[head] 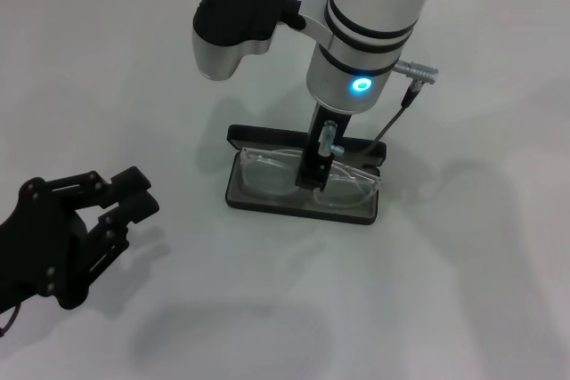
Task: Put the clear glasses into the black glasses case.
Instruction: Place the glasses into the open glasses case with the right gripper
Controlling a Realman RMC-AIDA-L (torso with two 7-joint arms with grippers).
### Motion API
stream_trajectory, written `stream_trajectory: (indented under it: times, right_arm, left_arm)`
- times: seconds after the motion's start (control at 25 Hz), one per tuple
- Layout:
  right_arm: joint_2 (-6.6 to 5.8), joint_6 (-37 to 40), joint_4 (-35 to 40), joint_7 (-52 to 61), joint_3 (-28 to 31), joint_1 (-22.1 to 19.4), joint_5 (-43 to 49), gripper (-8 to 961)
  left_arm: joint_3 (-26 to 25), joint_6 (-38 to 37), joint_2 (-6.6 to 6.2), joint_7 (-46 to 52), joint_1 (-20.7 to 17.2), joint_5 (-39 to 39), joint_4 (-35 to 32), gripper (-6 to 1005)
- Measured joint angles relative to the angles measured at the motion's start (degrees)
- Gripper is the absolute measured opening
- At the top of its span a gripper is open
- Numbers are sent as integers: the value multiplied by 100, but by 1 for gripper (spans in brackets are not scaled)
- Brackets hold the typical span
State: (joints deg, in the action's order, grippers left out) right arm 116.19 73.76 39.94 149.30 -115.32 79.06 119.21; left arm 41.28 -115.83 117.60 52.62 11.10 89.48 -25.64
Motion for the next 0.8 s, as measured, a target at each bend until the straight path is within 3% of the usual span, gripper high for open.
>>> stream_trajectory:
  times: [0.8]
  right_arm:
    - [0, -45, -140, 15, -9, 33, -107, 60]
  left_arm:
    - [3, -8, -1, -116, -72, 1, 145, 197]
